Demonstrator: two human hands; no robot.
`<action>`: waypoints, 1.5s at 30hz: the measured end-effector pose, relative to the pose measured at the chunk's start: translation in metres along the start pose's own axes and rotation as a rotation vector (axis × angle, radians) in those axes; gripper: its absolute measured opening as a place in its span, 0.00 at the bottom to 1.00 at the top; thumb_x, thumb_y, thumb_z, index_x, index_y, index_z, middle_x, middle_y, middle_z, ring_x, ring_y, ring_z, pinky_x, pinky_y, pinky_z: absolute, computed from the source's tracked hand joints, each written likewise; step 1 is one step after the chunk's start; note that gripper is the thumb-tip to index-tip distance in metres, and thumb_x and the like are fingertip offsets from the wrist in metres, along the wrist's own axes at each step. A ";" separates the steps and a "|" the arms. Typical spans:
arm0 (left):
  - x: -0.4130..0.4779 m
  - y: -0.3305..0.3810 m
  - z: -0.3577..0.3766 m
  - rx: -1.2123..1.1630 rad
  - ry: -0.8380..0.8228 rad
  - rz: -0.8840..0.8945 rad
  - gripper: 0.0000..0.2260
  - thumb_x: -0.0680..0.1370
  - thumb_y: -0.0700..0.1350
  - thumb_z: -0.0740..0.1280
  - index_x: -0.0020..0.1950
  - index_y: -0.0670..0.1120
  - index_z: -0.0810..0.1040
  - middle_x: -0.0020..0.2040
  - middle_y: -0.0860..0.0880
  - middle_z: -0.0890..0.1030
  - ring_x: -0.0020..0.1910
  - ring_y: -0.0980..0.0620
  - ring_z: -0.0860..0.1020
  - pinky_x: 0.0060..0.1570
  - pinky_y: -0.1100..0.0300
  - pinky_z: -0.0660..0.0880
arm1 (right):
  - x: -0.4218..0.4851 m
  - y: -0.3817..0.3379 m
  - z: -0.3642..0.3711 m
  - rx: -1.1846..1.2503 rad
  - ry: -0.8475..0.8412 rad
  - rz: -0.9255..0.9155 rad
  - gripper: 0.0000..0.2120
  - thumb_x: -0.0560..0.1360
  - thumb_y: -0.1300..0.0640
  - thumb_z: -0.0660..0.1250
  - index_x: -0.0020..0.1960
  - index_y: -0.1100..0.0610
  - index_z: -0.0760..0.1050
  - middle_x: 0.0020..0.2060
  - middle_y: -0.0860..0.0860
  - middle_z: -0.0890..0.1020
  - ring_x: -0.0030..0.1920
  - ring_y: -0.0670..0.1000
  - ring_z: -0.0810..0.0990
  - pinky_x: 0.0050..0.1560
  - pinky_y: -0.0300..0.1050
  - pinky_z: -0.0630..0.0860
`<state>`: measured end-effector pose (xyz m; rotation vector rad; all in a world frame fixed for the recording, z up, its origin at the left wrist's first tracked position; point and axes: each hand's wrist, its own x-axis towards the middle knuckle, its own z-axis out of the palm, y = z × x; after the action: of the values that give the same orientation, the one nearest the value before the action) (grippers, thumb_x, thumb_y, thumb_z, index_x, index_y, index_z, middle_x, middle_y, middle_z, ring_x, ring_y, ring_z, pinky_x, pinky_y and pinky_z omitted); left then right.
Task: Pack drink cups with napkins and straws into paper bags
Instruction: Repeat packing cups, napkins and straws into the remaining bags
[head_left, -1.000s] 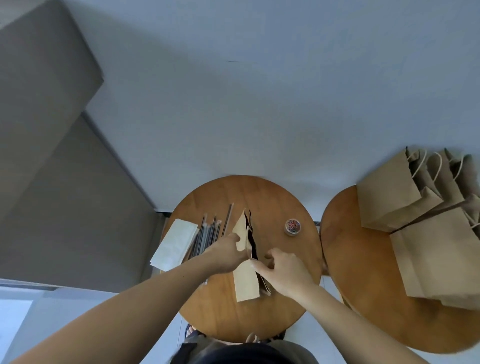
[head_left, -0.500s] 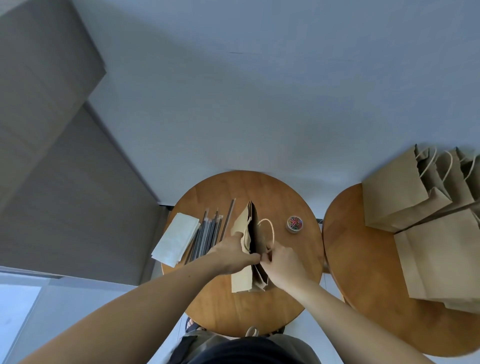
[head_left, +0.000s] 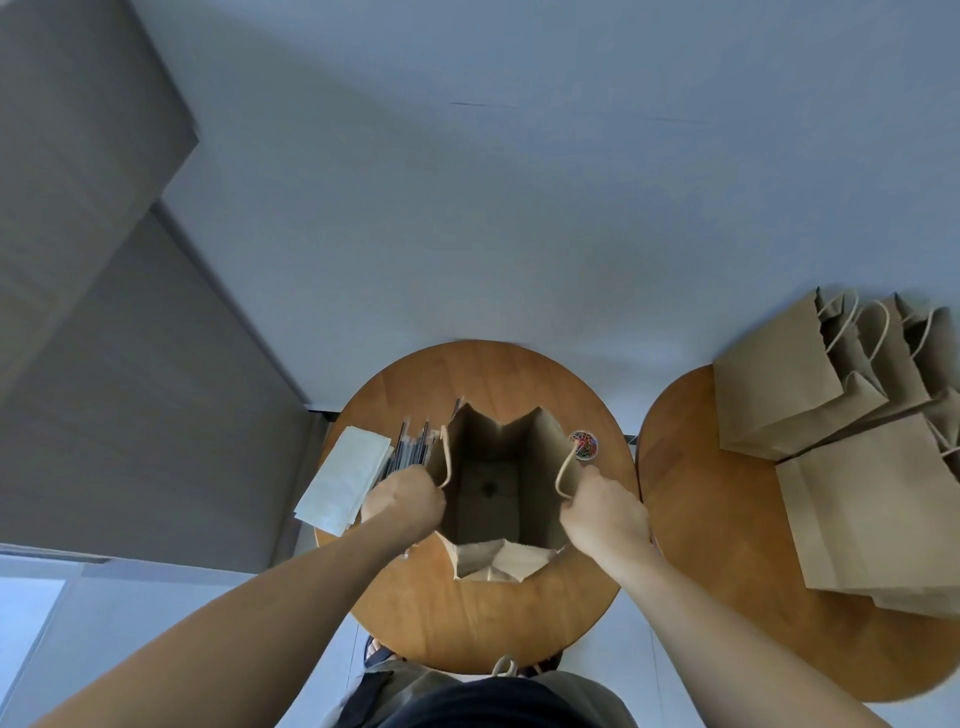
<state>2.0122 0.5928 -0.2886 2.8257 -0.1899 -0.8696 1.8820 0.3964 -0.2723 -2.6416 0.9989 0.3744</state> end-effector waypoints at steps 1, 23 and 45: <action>0.003 -0.006 -0.002 0.003 0.004 -0.006 0.11 0.82 0.48 0.62 0.40 0.49 0.74 0.37 0.50 0.79 0.34 0.53 0.81 0.38 0.62 0.81 | 0.000 0.007 -0.001 -0.003 -0.009 0.024 0.07 0.78 0.49 0.65 0.48 0.50 0.69 0.37 0.45 0.78 0.34 0.46 0.76 0.27 0.37 0.64; 0.016 -0.017 -0.024 -0.200 -0.473 0.567 0.41 0.68 0.57 0.73 0.77 0.54 0.57 0.72 0.47 0.70 0.57 0.55 0.74 0.53 0.63 0.71 | -0.042 -0.013 -0.023 0.352 -0.386 -0.069 0.36 0.73 0.50 0.66 0.78 0.48 0.55 0.75 0.47 0.66 0.72 0.51 0.68 0.69 0.48 0.70; -0.029 -0.060 -0.307 0.095 0.495 0.467 0.32 0.77 0.55 0.65 0.78 0.48 0.59 0.75 0.45 0.66 0.73 0.43 0.64 0.68 0.45 0.67 | 0.014 -0.251 -0.192 0.013 0.141 -0.558 0.29 0.79 0.44 0.62 0.75 0.56 0.63 0.73 0.55 0.66 0.73 0.56 0.65 0.70 0.52 0.64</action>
<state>2.1667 0.6968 -0.0360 2.7865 -0.7866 -0.0628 2.0880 0.4996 -0.0551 -2.8128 0.2601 0.0534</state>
